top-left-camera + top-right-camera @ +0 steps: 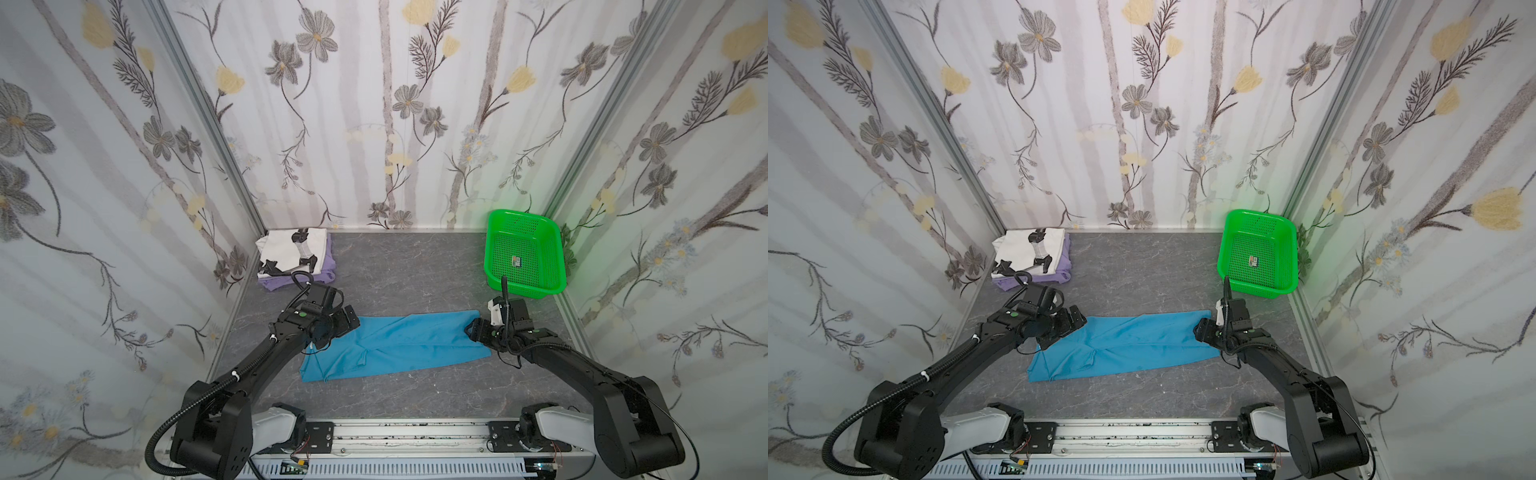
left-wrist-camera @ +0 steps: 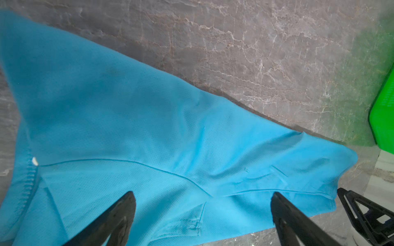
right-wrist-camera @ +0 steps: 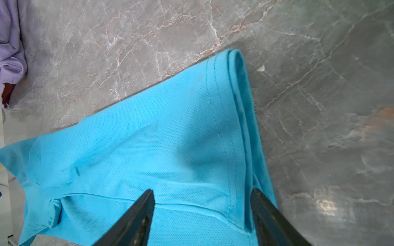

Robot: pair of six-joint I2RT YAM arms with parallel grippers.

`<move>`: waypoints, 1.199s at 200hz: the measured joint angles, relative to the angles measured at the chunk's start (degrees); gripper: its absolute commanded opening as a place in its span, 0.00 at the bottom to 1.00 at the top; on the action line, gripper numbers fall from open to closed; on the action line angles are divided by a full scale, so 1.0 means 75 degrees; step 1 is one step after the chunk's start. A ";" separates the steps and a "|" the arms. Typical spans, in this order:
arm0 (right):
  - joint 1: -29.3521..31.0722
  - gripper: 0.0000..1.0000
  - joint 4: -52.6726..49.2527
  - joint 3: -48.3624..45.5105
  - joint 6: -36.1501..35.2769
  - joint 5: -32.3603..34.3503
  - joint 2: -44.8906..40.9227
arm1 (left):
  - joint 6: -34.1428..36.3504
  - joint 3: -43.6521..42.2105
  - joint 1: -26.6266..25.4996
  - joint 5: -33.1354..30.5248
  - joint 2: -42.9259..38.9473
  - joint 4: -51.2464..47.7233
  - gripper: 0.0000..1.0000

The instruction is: Fold and stack the t-shirts

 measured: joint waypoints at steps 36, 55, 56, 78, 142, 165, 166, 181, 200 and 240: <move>0.0047 0.50 0.0047 -0.0143 0.0067 0.0029 0.0009 | 0.0044 0.0015 0.0411 0.0032 0.0146 0.0271 1.00; 0.0114 0.42 0.0038 -0.0154 0.0111 0.0055 0.0023 | 0.0117 0.0009 0.0545 0.0058 0.0152 0.0315 1.00; 0.0117 0.42 0.0038 -0.0154 0.0111 0.0055 0.0029 | 0.0117 0.0009 0.0551 0.0058 0.0154 0.0318 1.00; 0.0207 0.13 0.0015 -0.0154 0.0117 0.0079 0.0157 | 0.0134 -0.0006 0.0612 0.0087 0.0152 0.0329 1.00; 0.0198 0.00 -0.0670 -0.0050 0.0286 0.0761 -0.1087 | 0.0181 -0.0035 0.0752 0.0134 0.0099 0.0335 1.00; 0.0131 0.00 -0.1017 -0.0055 0.0399 0.1035 -0.1612 | 0.0239 0.0052 0.0833 0.0125 0.0122 0.0326 1.00; 0.0125 0.00 -0.1032 -0.0058 0.0405 0.1049 -0.1644 | 0.0242 0.0055 0.0833 0.0125 0.0122 0.0323 1.00; 0.0076 0.00 -0.1198 -0.0102 0.0513 0.1145 -0.1979 | 0.0329 0.0137 0.0895 0.0073 0.0146 0.0297 1.00; 0.0020 0.21 -0.1457 -0.0125 0.0650 0.1364 -0.2366 | 0.0356 0.0242 0.0979 0.0050 0.0154 0.0277 1.00; 0.0009 0.94 -0.1859 0.0082 0.0790 0.1682 -0.2978 | 0.0548 0.0527 0.1125 0.0003 0.0160 0.0140 1.00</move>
